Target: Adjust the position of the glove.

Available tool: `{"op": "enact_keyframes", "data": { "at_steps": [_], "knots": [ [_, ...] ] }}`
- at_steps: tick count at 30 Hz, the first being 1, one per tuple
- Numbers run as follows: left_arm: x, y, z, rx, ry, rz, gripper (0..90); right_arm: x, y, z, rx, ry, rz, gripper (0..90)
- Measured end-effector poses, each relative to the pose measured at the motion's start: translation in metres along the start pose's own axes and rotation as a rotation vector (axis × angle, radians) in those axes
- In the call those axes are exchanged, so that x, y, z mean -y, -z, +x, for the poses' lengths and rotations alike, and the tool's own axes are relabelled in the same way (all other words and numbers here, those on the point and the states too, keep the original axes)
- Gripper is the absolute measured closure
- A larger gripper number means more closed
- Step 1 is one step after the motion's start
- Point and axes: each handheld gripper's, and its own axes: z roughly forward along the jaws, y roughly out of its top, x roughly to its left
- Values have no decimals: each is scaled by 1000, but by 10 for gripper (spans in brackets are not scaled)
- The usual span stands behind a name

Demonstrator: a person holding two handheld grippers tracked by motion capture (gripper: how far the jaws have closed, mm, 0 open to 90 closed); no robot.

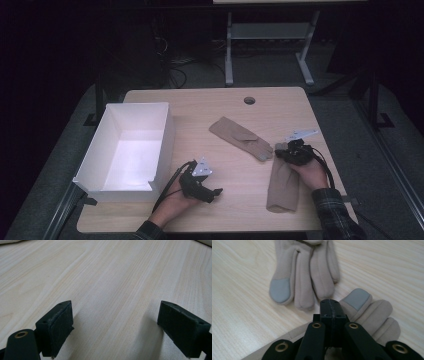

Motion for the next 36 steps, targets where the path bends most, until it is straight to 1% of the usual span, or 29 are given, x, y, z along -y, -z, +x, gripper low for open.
{"op": "enact_keyframes", "data": {
  "at_steps": [2, 4, 6, 8, 9, 10, 11, 13, 15, 16, 17, 18, 19, 20, 21, 22, 23, 26, 27, 28, 29, 30, 32, 33, 34, 36],
  "knots": [
    [0, 0, 0, 0, 0, 0, 125, -1, -1, 1, -2, 11, -5, 900],
    [0, 0, 0, 0, 0, 0, 125, 0, 0, 1, -16, 0, -10, 900],
    [0, 0, 0, 0, 0, 0, 125, 0, 1, 1, -22, 0, -14, 900],
    [0, 0, 0, 0, -1, 0, 125, -1, 3, 2, -21, 13, -33, 900],
    [0, 0, 0, 0, 0, 1, 125, -1, 7, 2, -18, 7, -51, 899],
    [0, 0, 0, 0, 0, 1, 125, -1, 7, 2, -18, 7, -51, 899],
    [0, 0, 0, 0, 0, 0, 125, -1, 15, 1, -15, 4, -75, 894],
    [0, 0, 0, 0, 0, 0, 125, 0, 23, -1, -11, 7, -95, 871],
    [0, 0, 0, 0, 0, 0, 125, 1, 26, -1, -5, 3, -101, 866],
    [0, 0, 0, 0, 0, 0, 125, 4, 31, -2, -4, -6, -114, 852],
    [0, 0, 0, 0, 1, 0, 125, 9, 37, -4, 10, -7, -117, 838],
    [0, 0, 0, 0, 1, 0, 125, 9, 37, -4, 10, -7, -117, 838],
    [0, 0, 0, 0, 1, 0, 125, 15, 42, -5, 21, -16, -116, 809],
    [0, 0, 0, 0, 1, 0, 125, 15, 42, -5, 21, -16, -116, 809],
    [0, 0, 0, 0, 0, 0, 125, 21, 46, -4, 27, -17, -110, 765],
    [0, 0, 0, 0, 0, 0, 125, 21, 46, -4, 27, -17, -110, 765],
    [0, 0, 1, -2, -7, 0, 125, 24, 47, -4, 34, -20, -109, 744],
    [0, 0, 0, 1, 5, 1, 125, 35, 55, -3, 52, -21, -118, 633],
    [0, 0, -1, 1, 11, -4, 125, 41, 59, -3, 63, -31, -118, 565],
    [0, 0, -1, 1, 11, -4, 125, 41, 59, -3, 63, -31, -118, 565],
    [0, 0, 0, 2, 4, 2, 125, 45, 61, -3, 70, -35, -120, 538],
    [0, 0, 0, 1, 1, 5, 125, 53, 66, -3, 72, -53, -130, 472],
    [0, 1, 0, 1, -3, 7, 125, 57, 67, -3, 71, -55, -138, 455],
    [0, 0, 0, 1, -2, 7, 125, 65, 70, -4, 78, -72, -141, 406],
    [0, 0, 0, 1, -2, 7, 125, 65, 70, -4, 78, -72, -141, 406],
    [0, 0, 0, 0, -1, 6, 125, 71, 71, -3, 83, -81, -133, 373]
  ]
}}
